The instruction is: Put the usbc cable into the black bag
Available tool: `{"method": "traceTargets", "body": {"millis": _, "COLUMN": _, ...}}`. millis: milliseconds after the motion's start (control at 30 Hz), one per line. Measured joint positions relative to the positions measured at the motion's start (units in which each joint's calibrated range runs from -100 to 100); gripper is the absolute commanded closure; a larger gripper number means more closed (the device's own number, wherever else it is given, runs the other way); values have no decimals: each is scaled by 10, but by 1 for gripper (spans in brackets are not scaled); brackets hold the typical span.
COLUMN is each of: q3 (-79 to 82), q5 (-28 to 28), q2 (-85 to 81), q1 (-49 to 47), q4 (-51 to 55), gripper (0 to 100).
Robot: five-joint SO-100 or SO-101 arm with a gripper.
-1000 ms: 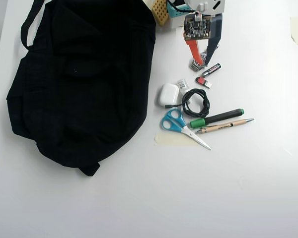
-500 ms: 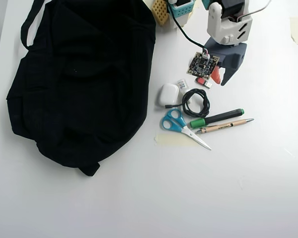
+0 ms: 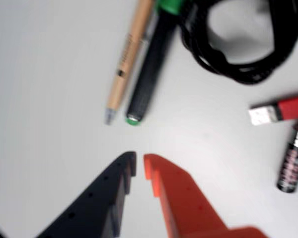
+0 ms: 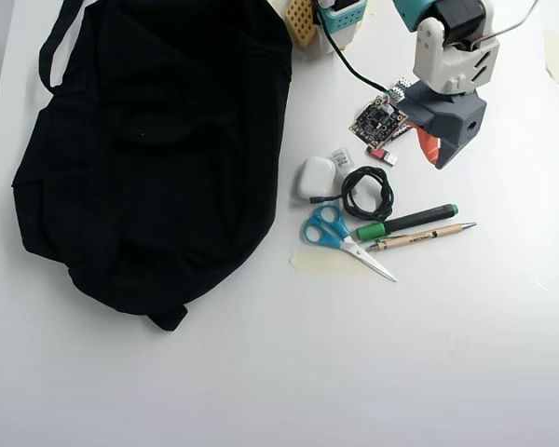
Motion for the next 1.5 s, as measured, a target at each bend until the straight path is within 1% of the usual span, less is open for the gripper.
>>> {"method": "traceTargets", "body": {"millis": 133, "q3": 13, "q5": -1, "q2": 37, "q1": 4, "q4": 0, "gripper": 97}}
{"method": "traceTargets", "body": {"millis": 200, "q3": 14, "q5": -1, "q2": 49, "q1": 4, "q4": 0, "gripper": 95}}
{"method": "traceTargets", "body": {"millis": 300, "q3": 14, "q5": -1, "q2": 57, "q1": 17, "q4": 19, "gripper": 88}}
{"method": "traceTargets", "body": {"millis": 467, "q3": 14, "q5": -1, "q2": 58, "q1": 43, "q4": 86, "gripper": 73}}
{"method": "traceTargets", "body": {"millis": 567, "q3": 14, "q5": -1, "q2": 58, "q1": 54, "q4": 121, "gripper": 68}}
{"method": "traceTargets", "body": {"millis": 667, "q3": 14, "q5": -1, "q2": 58, "q1": 59, "q4": 134, "gripper": 64}}
{"method": "traceTargets", "body": {"millis": 833, "q3": 9, "q5": -1, "q2": 58, "q1": 59, "q4": 144, "gripper": 64}}
{"method": "traceTargets", "body": {"millis": 1067, "q3": -36, "q5": 0, "q2": 58, "q1": 59, "q4": 195, "gripper": 64}}
{"method": "traceTargets", "body": {"millis": 1233, "q3": -40, "q5": 14, "q2": 77, "q1": 81, "q4": 195, "gripper": 64}}
{"method": "traceTargets", "body": {"millis": 1500, "q3": -40, "q5": 67, "q2": 103, "q1": 120, "q4": 101, "gripper": 64}}
